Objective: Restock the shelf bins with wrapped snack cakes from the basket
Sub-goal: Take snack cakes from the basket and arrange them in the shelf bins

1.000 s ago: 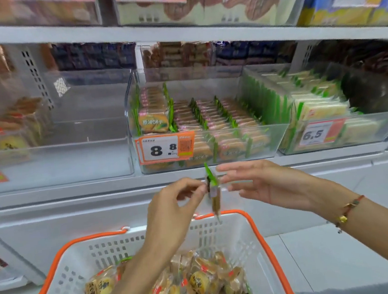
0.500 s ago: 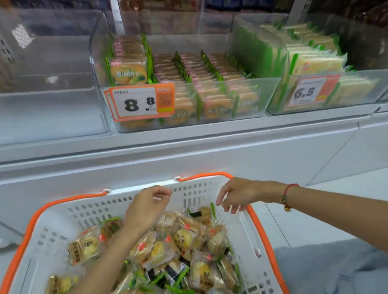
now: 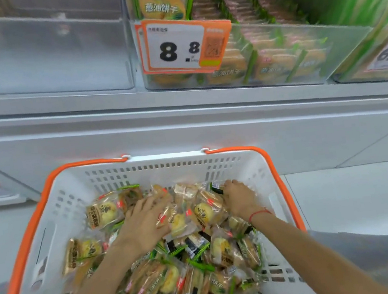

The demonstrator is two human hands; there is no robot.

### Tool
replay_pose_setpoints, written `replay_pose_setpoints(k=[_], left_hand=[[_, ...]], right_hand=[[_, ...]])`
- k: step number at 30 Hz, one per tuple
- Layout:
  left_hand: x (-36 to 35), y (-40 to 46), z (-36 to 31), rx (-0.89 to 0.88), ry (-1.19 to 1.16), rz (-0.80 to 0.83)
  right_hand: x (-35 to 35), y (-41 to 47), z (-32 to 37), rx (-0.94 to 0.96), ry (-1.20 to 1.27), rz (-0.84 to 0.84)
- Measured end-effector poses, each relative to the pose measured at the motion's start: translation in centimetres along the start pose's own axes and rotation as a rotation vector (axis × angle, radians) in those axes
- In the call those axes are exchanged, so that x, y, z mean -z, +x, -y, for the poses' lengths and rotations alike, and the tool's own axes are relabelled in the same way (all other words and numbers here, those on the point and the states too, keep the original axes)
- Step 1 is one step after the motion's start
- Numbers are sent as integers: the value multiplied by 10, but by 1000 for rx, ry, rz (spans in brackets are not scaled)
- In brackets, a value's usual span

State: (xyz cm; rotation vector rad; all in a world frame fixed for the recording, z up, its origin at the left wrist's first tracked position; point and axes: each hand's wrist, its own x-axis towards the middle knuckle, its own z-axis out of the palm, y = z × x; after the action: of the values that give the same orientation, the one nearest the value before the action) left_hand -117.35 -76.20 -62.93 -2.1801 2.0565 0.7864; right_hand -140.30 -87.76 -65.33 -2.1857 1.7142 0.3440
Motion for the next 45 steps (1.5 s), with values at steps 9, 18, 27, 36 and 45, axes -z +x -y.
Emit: replay_pose_setpoints(k=[9,18,27,36,45], left_hand=[[48,16,-42,115,-455,-108],[132,-10,-114,-10,-1575,174],[191,-12,-165,-417,-1209,-353],[282,34,-236,-646,-663,-585],[308,103,-263,-457,-341,-36]], right_hand=[[107,-17,7,311,-90,77],[219,-93,-6,741,82,-425],[265,-101,-27,596,680,-322],[367,-107,-67,579,455,-785],[416,-63,-65,294,-250,-372]])
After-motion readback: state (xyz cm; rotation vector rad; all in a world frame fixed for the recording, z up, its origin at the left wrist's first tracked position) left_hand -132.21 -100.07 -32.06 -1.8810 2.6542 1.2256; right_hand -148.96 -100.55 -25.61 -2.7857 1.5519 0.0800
